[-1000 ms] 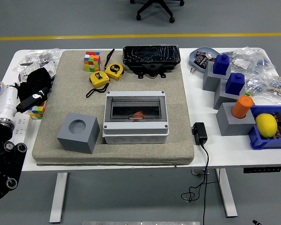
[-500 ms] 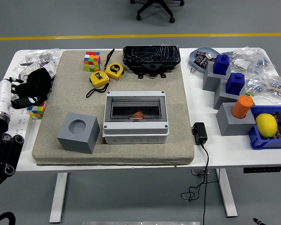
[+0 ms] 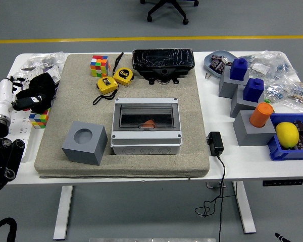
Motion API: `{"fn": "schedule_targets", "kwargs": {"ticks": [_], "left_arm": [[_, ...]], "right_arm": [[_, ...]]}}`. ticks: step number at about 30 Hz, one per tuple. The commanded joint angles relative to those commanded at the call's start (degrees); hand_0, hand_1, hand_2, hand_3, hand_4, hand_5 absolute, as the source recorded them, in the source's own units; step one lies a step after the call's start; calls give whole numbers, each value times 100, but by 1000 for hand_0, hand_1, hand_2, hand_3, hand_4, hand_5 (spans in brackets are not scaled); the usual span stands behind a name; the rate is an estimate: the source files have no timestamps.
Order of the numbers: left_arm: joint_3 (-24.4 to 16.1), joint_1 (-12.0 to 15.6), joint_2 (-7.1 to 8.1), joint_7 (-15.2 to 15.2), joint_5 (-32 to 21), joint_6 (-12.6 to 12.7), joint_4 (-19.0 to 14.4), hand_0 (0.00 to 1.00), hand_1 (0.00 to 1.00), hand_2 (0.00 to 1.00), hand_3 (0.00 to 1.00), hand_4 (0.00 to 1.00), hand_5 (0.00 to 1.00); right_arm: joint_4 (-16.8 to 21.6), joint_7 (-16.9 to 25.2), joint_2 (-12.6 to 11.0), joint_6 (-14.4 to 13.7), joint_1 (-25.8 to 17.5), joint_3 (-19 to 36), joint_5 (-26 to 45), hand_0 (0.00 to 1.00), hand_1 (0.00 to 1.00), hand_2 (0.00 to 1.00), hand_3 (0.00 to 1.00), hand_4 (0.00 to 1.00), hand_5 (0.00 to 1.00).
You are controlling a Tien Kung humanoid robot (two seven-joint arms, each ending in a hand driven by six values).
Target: Fetch the battery,place it into the box,close the lid of the box
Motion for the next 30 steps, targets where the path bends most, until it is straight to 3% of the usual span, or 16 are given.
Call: {"fn": "schedule_targets", "kwargs": {"ticks": [2,3,8,9,20,21,26,27,30], "left_arm": [[14,-84,10,-35,0,62,151,605,697,705,735,998,405],[19,-100,12,-39,0,76,179,561,692,722,724,998,402],[-28,-199,-7,-1,0,37,343,561,692,722,724,998,402],[-25,-223,-12,36,0,-22,371,465,612,628,675,998,386],[-25,-235,-57,122,0,-206,432,444,577,580,628,998,383],[-24,-233,-59,145,0,-210,432,341,430,506,528,998,346],[-46,-223,-71,251,0,-201,414,341,430,506,528,998,346],[-56,-225,-73,279,0,-191,424,293,307,447,484,998,274],[-96,-219,-83,380,0,-176,436,293,307,447,484,998,274]], "right_arm": [[0,-5,-9,-14,17,-13,27,834,745,720,736,998,933],[0,-7,-11,-16,20,-18,32,835,747,719,736,998,986],[0,-22,-16,-30,24,-34,30,835,747,719,736,998,986],[0,-24,-21,-35,26,-36,33,835,746,719,736,998,989],[0,-43,-19,-41,23,-43,15,833,746,719,736,998,964],[0,-37,-19,-43,25,-45,20,831,745,719,735,998,977],[0,-34,-15,-42,23,-44,25,831,745,719,735,998,977],[0,-33,-15,-41,23,-42,23,829,745,719,736,998,998],[0,-32,-16,-41,24,-38,18,829,745,719,736,998,998]]}}
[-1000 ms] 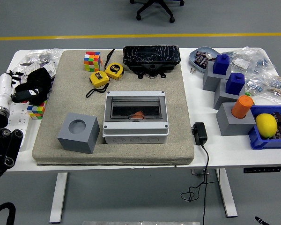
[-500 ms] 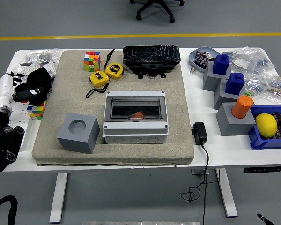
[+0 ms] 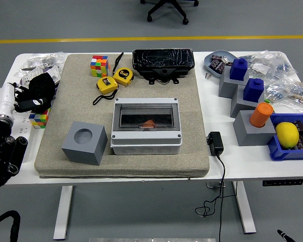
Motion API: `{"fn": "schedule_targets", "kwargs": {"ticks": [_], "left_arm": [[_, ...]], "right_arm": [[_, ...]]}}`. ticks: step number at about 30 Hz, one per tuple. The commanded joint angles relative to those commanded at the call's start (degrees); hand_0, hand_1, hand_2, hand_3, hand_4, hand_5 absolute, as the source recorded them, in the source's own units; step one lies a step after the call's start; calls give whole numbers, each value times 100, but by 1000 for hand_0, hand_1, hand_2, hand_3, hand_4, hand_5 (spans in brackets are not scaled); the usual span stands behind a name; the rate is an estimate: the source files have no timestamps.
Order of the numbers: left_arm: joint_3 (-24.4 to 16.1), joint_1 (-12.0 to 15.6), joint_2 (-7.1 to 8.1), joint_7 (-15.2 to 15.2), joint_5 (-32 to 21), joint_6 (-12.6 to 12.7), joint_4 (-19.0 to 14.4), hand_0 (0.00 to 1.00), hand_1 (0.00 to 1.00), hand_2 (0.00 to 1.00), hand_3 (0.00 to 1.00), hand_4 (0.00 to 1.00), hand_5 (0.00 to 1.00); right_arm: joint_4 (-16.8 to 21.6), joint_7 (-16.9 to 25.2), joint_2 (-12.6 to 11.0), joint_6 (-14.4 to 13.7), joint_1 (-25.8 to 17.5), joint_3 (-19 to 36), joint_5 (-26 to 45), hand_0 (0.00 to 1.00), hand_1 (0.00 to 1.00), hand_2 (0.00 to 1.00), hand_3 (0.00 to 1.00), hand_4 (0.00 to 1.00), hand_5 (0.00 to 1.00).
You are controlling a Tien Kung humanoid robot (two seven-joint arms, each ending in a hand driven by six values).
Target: Fetch the battery,place it into the box,close the lid of the box
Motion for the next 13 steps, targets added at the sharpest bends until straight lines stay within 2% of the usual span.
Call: {"fn": "schedule_targets", "kwargs": {"ticks": [2,3,8,9,13], "left_arm": [[-24,11,-12,39,0,32,-3,293,307,447,484,998,274],[-41,15,-20,51,0,42,-3,248,184,313,406,998,267],[-44,17,-32,39,0,82,0,248,184,313,406,998,267],[-45,16,-33,35,0,92,3,227,101,202,300,998,252],[-40,28,-31,21,0,148,-1,227,101,202,300,998,252]], "right_arm": [[0,-2,1,0,-2,11,-9,829,745,719,736,998,998],[0,-2,2,0,-3,14,-12,829,743,719,734,998,998],[0,-4,0,0,-5,29,-26,829,743,719,734,998,998],[0,-5,0,2,-5,31,-31,827,737,718,733,998,998],[0,-2,-3,5,-4,11,-26,827,737,718,733,998,998]]}}
